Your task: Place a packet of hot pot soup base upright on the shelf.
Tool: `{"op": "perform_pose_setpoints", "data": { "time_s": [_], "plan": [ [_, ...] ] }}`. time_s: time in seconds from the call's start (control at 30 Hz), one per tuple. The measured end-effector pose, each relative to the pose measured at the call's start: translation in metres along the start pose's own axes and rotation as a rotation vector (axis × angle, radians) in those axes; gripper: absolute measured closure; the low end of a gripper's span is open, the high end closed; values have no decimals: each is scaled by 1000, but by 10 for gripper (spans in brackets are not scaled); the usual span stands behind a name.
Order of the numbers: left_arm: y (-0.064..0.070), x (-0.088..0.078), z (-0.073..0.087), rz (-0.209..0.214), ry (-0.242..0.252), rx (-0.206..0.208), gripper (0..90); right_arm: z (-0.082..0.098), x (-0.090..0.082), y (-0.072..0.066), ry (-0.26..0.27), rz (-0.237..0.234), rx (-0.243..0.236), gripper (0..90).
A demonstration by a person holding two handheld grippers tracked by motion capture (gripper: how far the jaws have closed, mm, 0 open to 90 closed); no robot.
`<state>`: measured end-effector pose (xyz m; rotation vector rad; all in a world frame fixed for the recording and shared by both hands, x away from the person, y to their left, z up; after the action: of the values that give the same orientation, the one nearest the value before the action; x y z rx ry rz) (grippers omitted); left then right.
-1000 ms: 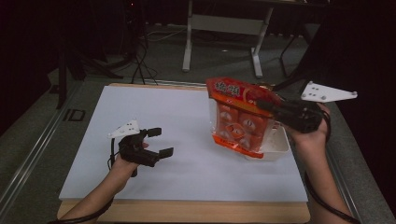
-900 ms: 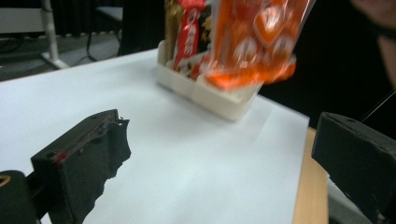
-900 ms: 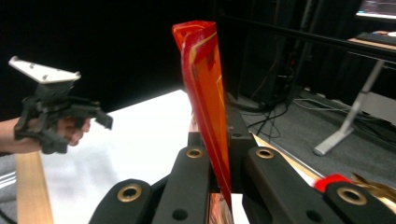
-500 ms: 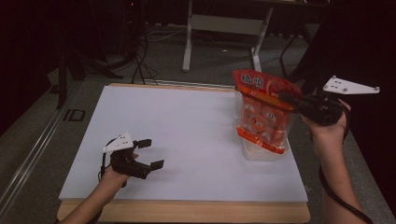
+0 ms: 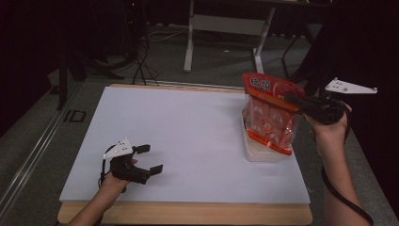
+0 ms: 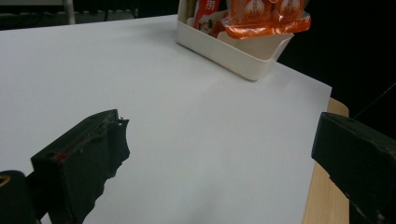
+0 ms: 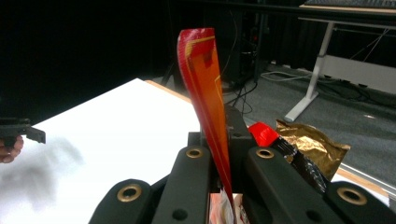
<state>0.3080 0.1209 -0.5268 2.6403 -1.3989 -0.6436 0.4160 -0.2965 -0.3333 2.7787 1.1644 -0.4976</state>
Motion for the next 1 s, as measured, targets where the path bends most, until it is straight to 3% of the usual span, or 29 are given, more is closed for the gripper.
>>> {"op": "perform_pose_setpoints", "data": {
  "time_s": [0.37, 0.5, 0.8, 1.0],
  "plan": [
    [-3, 1, 4, -4, 2, -4, 20, 19, 12, 9, -7, -15, 56, 900],
    [-3, 2, 7, -6, -8, 3, 20, 25, 17, 9, -16, -14, 58, 900],
    [-5, 8, 15, -19, -34, 38, 20, 39, 18, 16, 6, -29, 116, 899],
    [-7, 7, 16, -22, -27, 26, 19, 54, 24, 19, -13, -32, 136, 898]
  ]
}}
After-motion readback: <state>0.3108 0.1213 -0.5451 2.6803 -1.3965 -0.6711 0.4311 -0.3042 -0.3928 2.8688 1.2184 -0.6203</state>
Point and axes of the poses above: each handheld gripper's, and its own axes: x roughly forward along the jaws, z roughly out of its underside, y roughly to its right, the point moved 8 cm from there along x, roughly forward along the jaws, and after that the axes turned 1 degree about -x, right-handed, at the moved point
